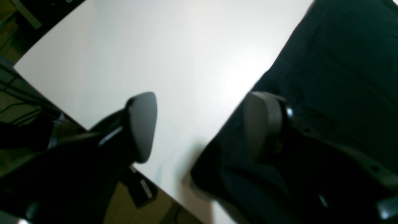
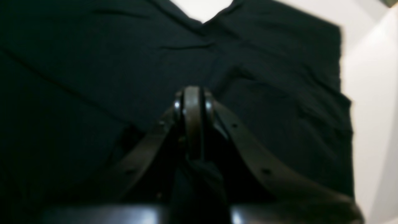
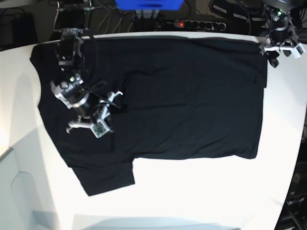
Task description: Fold the T-shirt properly
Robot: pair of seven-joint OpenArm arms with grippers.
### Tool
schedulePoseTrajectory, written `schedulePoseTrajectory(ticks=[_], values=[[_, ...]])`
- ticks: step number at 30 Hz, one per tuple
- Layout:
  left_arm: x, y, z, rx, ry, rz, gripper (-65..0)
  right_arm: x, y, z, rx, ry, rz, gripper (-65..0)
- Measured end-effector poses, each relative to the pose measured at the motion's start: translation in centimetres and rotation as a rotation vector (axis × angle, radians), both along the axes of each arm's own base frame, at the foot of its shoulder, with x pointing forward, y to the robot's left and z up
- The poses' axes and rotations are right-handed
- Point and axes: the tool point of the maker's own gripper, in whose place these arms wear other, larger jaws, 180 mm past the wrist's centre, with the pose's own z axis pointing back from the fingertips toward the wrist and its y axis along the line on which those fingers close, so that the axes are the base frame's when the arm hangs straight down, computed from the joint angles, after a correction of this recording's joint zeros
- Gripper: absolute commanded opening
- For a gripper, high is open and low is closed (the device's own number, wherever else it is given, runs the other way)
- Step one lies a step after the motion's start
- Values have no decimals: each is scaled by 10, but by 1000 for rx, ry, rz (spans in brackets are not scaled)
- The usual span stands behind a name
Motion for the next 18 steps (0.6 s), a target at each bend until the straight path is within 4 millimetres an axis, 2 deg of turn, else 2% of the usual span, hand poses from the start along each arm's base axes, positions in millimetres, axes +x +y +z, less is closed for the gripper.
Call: schedulePoseTrajectory(ticks=[3, 6, 7, 9, 13, 16, 18], values=[[1, 0, 1, 2, -2, -1, -224, -26, -4, 8, -28, -14, 2, -650], [3, 0, 1, 1, -7, -1, -224, -45, 0, 24, -13, -52, 11, -650], [3, 0, 1, 1, -8, -1, -224, -52, 2, 22, -3, -47, 14, -650], [4, 1, 2, 3, -8, -3, -224, -68, -7, 3, -14, 22, -5, -650], [5, 1, 3, 5, -13, -2, -224, -94, -42, -42, -82, 174, -76, -650], [13, 1, 5, 2, -33, -2, -224, -91, -50, -57, -44, 198, -106, -650], [18, 1, 6, 3, -44, -4, -224, -88, -62, -73, -62, 245, -139, -650]])
